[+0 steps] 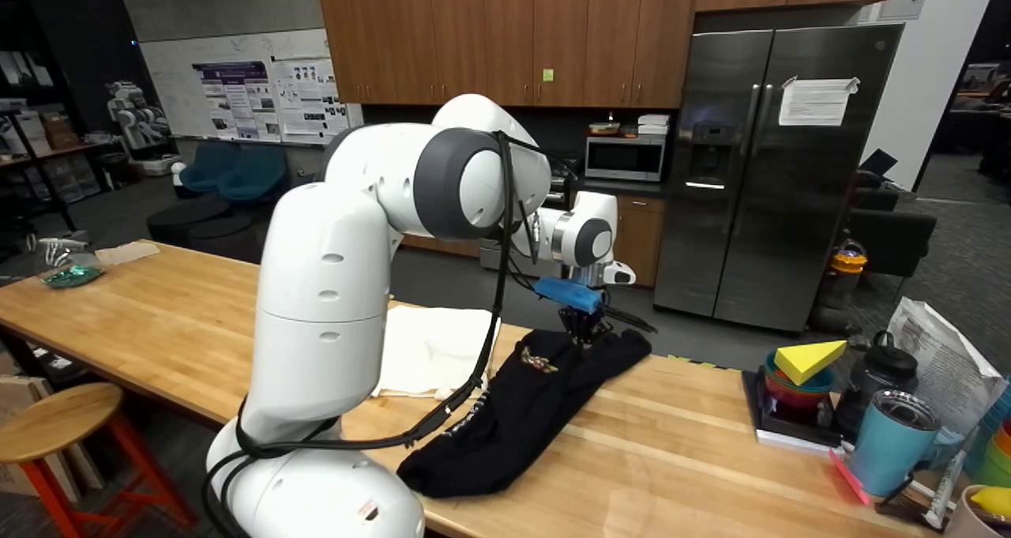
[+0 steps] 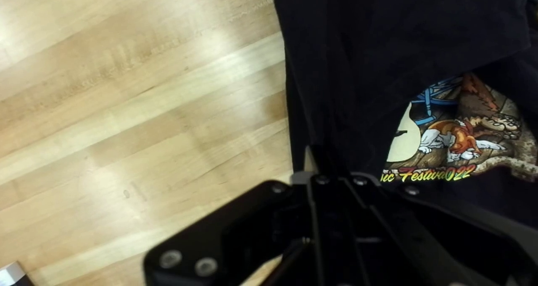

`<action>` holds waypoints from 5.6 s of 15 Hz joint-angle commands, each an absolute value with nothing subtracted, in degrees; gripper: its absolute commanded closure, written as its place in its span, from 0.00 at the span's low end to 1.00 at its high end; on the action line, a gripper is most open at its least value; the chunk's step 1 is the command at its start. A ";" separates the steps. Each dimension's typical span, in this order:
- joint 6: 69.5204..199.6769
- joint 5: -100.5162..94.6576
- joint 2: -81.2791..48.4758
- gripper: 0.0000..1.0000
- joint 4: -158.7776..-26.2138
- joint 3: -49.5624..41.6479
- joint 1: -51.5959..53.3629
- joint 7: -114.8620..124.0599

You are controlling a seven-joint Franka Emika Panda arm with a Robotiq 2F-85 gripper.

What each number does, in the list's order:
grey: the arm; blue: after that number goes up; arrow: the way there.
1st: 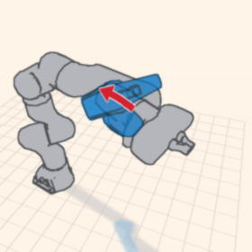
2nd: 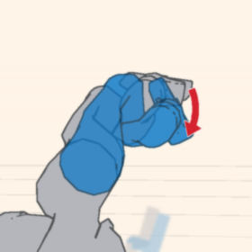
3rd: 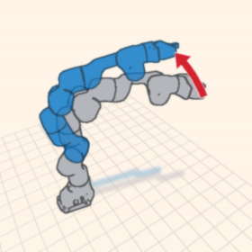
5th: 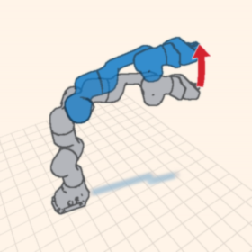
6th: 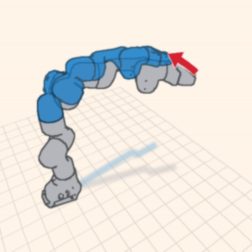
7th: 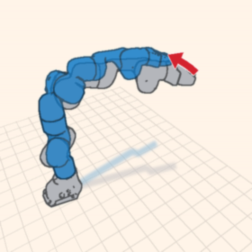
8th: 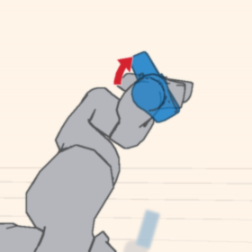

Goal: Unfold the black shirt

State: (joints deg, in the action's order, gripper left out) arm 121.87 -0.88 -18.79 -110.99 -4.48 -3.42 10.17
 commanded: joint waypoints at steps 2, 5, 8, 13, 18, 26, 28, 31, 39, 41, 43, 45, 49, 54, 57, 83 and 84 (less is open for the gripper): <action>121.42 0.38 -19.13 0.99 -110.13 -4.56 -4.15 8.12; 121.34 0.37 -19.30 0.99 -110.08 -4.59 -4.24 8.02; 121.32 0.39 -19.63 0.99 -109.99 -4.65 -4.36 8.06; 121.14 0.54 -19.97 0.99 -109.73 -4.83 -4.71 7.80; 121.23 1.16 -21.49 0.99 -108.57 -4.76 -5.65 5.63; 121.21 6.26 -25.28 0.99 -104.80 -4.67 -9.65 -2.17; 121.33 7.15 -25.30 0.99 -104.36 -5.03 -10.86 -3.42; 121.69 8.51 -25.23 0.99 -104.07 -5.56 -12.87 -4.63; 120.80 13.42 -26.65 0.99 -101.86 -7.07 -18.71 -8.65; 120.20 15.01 -27.52 0.99 -100.90 -7.26 -20.15 -9.61; 119.27 16.39 -28.37 0.99 -99.67 -7.54 -21.68 -10.59; 118.82 17.52 -29.21 0.99 -98.76 -7.80 -23.03 -11.17; 117.74 18.90 -30.36 0.99 -97.13 -8.32 -25.30 -12.05; 116.57 18.34 -30.01 0.99 -96.40 -8.98 -26.24 -11.39; 116.54 18.02 -29.83 0.99 -96.24 -9.22 -25.94 -10.94; 115.18 19.40 -25.67 0.20 -97.41 -9.67 -25.04 -10.44; 115.57 19.00 -24.90 0.13 -97.80 -9.78 -24.58 -10.11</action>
State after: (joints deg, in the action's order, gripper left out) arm 114.08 19.20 -29.23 -94.25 -9.31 -25.76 -10.72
